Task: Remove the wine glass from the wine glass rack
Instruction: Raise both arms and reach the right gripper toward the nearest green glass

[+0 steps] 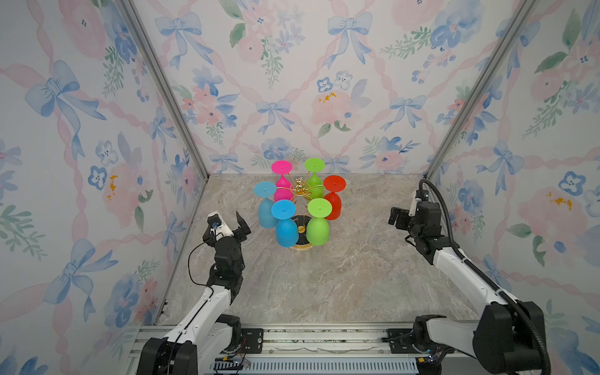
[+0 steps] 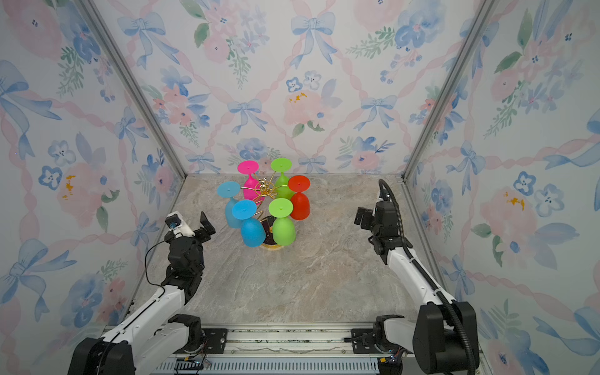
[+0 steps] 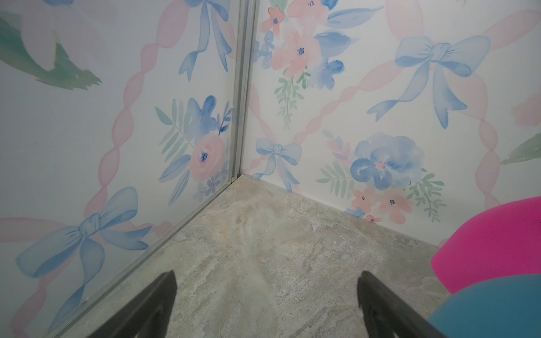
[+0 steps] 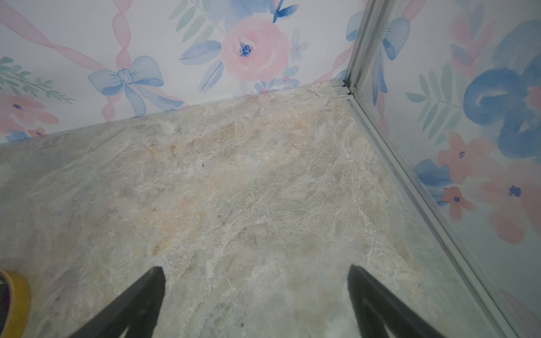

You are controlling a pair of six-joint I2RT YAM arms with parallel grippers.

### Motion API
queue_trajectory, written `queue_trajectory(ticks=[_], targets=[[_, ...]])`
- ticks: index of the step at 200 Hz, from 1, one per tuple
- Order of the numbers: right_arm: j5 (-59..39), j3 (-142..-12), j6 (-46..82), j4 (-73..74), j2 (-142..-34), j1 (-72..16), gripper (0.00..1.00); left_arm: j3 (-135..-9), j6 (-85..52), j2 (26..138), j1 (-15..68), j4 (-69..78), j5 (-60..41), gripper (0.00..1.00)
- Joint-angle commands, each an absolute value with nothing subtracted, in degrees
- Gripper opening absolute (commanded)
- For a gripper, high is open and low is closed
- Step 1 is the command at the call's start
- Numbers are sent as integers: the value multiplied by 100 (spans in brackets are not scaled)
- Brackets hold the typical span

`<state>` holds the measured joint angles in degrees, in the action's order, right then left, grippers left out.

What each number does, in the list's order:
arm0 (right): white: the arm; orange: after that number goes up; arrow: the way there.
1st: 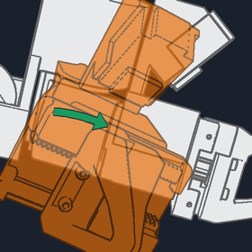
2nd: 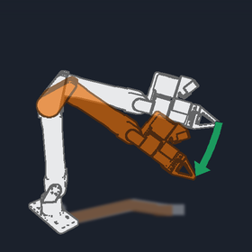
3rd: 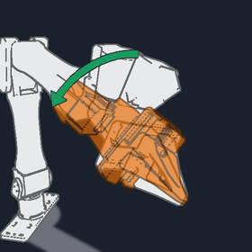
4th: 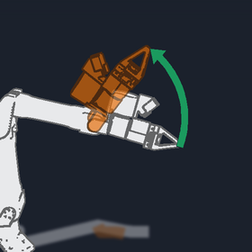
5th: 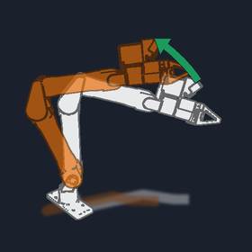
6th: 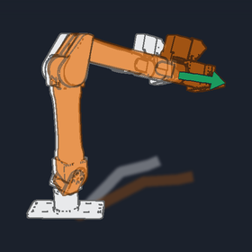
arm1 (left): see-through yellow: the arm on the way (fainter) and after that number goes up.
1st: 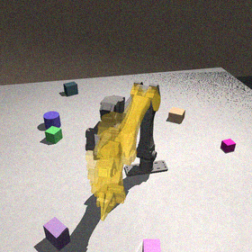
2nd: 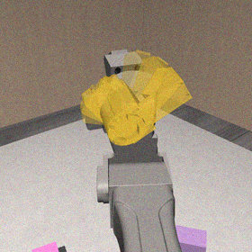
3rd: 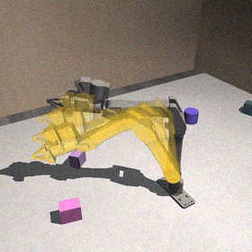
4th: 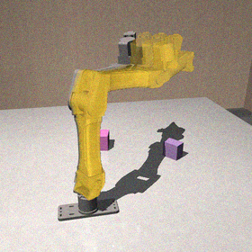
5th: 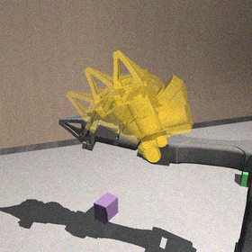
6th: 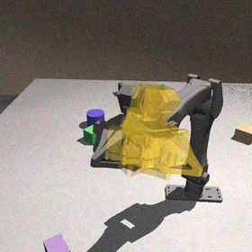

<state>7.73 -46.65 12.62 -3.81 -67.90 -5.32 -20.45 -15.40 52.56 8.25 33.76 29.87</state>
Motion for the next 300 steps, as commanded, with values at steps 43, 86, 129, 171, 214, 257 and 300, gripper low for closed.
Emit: queue_trajectory(ticks=[43, 86, 129, 171, 214, 257, 300], targets=[[-1029, -5407, 2227, -2319, -6119, -571, 94, -3453, -1866, 4470, 904, 580, 2396, 98], [-1902, -5810, 2691, -2765, -5980, -862, 88, -4396, -1542, 4210, 896, -691, 1452, 98], [-2467, -6248, 3229, -2839, -5805, -1515, 85, -4581, -1095, 3947, 896, -1090, -10, 98], [-2851, -6293, 4126, -2121, -5827, -2122, 77, -4330, -836, 3676, 896, -1090, -588, 98], [-2951, -6389, 4456, -1690, -6199, -2383, 71, -4069, -673, 3018, 891, -1073, -1411, 98], [-3061, -6611, 4657, -1257, -6755, -2730, 63, -3623, -573, 2489, 896, -882, -1887, 98], [-3102, -6780, 4867, -908, -7143, -2969, 55, -3483, -648, 2345, 895, -719, -2013, 98]])
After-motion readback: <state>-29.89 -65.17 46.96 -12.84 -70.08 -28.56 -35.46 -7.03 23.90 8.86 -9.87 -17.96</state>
